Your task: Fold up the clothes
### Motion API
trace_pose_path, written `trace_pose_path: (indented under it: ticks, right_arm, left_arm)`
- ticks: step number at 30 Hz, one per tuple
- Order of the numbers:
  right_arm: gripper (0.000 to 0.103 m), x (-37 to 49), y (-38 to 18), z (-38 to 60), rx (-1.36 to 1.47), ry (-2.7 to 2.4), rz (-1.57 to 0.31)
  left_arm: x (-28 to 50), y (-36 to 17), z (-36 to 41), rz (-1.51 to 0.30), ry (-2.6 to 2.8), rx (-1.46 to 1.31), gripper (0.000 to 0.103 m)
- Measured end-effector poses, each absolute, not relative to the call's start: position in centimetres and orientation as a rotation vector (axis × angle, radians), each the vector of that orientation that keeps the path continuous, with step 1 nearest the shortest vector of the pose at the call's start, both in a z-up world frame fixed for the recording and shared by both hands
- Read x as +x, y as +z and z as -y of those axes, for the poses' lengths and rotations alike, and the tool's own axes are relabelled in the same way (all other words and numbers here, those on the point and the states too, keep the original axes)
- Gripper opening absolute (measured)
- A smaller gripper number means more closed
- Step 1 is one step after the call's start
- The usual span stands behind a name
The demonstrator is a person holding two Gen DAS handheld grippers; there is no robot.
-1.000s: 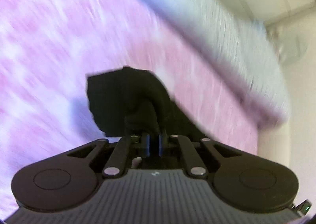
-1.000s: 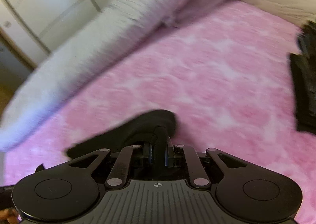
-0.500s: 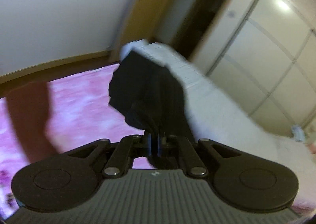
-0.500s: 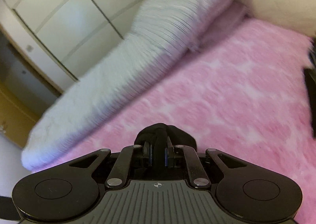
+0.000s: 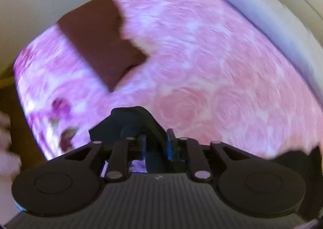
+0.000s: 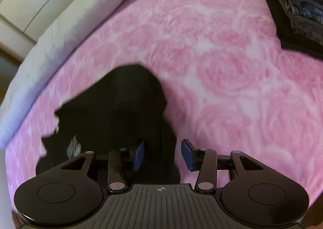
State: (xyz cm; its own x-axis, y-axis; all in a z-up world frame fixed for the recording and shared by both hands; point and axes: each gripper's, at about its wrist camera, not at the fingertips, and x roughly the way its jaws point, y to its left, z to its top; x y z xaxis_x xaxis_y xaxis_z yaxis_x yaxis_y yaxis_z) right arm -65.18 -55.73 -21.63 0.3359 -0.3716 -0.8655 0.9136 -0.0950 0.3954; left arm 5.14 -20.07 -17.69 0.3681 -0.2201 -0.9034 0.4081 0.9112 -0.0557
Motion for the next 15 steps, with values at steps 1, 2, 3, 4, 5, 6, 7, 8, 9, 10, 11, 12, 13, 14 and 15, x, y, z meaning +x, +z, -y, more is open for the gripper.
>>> trace_pose_path:
  ticks: [1,2,3,4,5,6,7,8,9,10,11,12,13,14,15]
  right_arm:
    - [0.045,-64.8,-21.7,54.8,1.221,-1.175,-0.603]
    - [0.045,-64.2,-21.7,53.9,1.213,-1.166,-0.627]
    - [0.045,-63.3,-21.3,53.2,1.184,-1.145,-0.652]
    - [0.045,-62.1,-20.7,52.6,1.136,-1.108,-0.669]
    - [0.045,-60.8,-20.0,52.1,1.086,-1.068,-0.684]
    - [0.045,-59.4,-19.3,51.8,1.027,-1.017,-0.694]
    - [0.045,-57.8,-18.7,51.9,0.965,-0.963,-0.699]
    - [0.045,-56.3,-18.1,52.2,0.902,-0.914,-0.700]
    - [0.046,-54.7,-17.7,52.9,0.843,-0.871,-0.702]
    - [0.046,-53.2,-17.3,53.7,0.791,-0.828,-0.704]
    - [0.046,-51.8,-17.3,54.9,0.758,-0.784,-0.706]
    - [0.046,-50.3,-17.3,56.2,0.727,-0.741,-0.714]
    - [0.046,-49.0,-17.7,57.6,0.702,-0.705,-0.737]
    - [0.047,-47.6,-18.1,59.0,0.671,-0.677,-0.767]
    - [0.047,-46.2,-18.8,60.5,0.622,-0.673,-0.814]
  left_arm:
    - [4.8,-17.6,21.7,-1.111,-0.455,0.260,0.019]
    - [4.3,-17.3,23.5,-1.098,-0.522,0.325,0.022]
    - [3.7,-17.1,25.6,-1.090,-0.609,0.361,0.024]
    - [3.0,-16.9,27.6,-1.081,-0.695,0.398,0.030]
    - [2.4,-16.8,29.7,-1.071,-0.781,0.434,0.036]
    - [1.8,-16.7,31.7,-1.060,-0.866,0.467,0.040]
    - [1.0,-17.2,33.9,-1.063,-0.945,0.479,0.047]
    - [0.3,-17.6,36.0,-1.065,-1.025,0.491,0.049]
    - [-0.5,-18.2,38.2,-1.067,-1.105,0.503,0.049]
    - [-1.3,-19.0,40.5,-1.076,-1.183,0.513,0.051]
    - [-2.2,-19.6,42.4,-1.073,-1.234,0.538,0.053]
    - [-3.2,-20.2,44.2,-1.069,-1.285,0.563,0.053]
    - [-4.1,-20.9,46.1,-1.065,-1.335,0.588,0.053]
    - [-5.0,-21.4,47.7,-1.063,-1.371,0.614,0.053]
    - [-5.9,-22.0,49.3,-1.059,-1.406,0.640,0.054]
